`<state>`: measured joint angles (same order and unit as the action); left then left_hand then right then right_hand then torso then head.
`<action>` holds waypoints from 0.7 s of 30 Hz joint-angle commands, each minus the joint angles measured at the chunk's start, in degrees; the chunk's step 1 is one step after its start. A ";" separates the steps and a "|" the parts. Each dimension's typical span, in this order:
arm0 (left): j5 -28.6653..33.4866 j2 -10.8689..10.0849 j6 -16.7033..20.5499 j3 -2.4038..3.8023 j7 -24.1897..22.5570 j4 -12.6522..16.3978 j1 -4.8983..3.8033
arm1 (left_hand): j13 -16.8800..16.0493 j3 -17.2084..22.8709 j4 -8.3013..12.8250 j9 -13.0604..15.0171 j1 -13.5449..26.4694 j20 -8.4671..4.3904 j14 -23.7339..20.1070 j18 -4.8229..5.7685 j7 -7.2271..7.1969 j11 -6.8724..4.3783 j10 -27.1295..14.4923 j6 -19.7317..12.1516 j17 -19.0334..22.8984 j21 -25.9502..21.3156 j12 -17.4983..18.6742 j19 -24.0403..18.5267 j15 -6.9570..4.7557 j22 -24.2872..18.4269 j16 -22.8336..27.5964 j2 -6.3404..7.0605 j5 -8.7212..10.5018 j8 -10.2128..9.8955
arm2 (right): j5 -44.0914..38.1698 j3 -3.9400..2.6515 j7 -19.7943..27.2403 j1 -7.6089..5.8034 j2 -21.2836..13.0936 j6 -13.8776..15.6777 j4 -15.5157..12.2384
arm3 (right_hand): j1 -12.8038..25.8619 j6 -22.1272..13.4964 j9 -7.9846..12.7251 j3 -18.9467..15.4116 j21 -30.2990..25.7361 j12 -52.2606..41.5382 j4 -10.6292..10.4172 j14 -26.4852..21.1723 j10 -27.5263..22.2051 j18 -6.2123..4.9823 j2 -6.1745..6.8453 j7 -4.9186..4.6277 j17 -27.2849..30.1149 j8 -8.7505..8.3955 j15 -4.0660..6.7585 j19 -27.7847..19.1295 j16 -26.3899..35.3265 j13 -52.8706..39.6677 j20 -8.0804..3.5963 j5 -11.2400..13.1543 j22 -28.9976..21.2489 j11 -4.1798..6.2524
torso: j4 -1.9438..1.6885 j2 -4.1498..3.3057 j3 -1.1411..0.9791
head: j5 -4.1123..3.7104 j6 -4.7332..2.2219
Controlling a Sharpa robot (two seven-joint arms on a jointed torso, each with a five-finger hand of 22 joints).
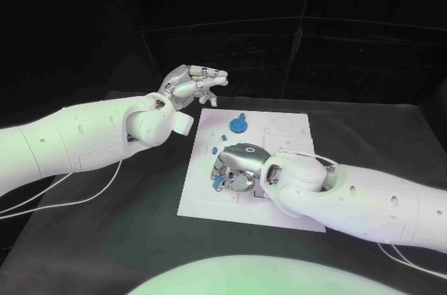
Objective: Assemble the parts on the task board
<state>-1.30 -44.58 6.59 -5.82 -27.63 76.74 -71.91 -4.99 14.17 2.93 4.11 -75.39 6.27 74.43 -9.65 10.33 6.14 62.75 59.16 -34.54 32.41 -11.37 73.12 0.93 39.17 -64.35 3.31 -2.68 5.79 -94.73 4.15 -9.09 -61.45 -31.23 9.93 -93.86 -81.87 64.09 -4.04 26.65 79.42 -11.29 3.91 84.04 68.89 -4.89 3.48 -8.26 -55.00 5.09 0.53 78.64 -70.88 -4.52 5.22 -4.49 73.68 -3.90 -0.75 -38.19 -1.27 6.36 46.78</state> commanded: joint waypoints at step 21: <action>0.22 0.11 -0.69 0.05 -0.26 -0.12 -0.10 | 0.09 -0.36 0.12 -0.06 -0.53 0.19 -0.44 -0.78 0.01 0.00 -0.33 -0.55 0.06 -0.19 -0.39 -0.29 0.02 -0.06 0.38 -0.02 -0.22 0.22 | -4.55 0.01 -2.50 0.00 0.10 -4.73 0.05 | 0.78 0.15 -0.07 -0.01 -0.11 0.44 -0.22 0.63 -0.01 0.78 0.25 -0.29 0.12 -0.24 -0.01 -0.16 -0.16 -0.09 0.42 -0.34 0.00 -0.28 | 0.08 0.03 0.02 | 0.12 0.35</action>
<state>-1.30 -44.50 6.54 -5.82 -27.62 76.61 -71.91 -5.00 14.17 2.93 4.11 -75.39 6.26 74.43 -9.65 10.33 6.14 62.75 59.16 -34.54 32.41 -11.37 73.12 0.94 39.18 -64.35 3.31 -2.68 5.79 -97.71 4.15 -10.59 -61.41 -31.10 6.13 -93.75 -81.57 64.15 -4.01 26.63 79.42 -10.98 3.91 84.04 68.89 -4.90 3.78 -8.32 -54.93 4.75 0.53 78.64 -70.88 -4.58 5.22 -4.48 73.69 -3.91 -0.70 -38.18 -1.25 6.48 47.15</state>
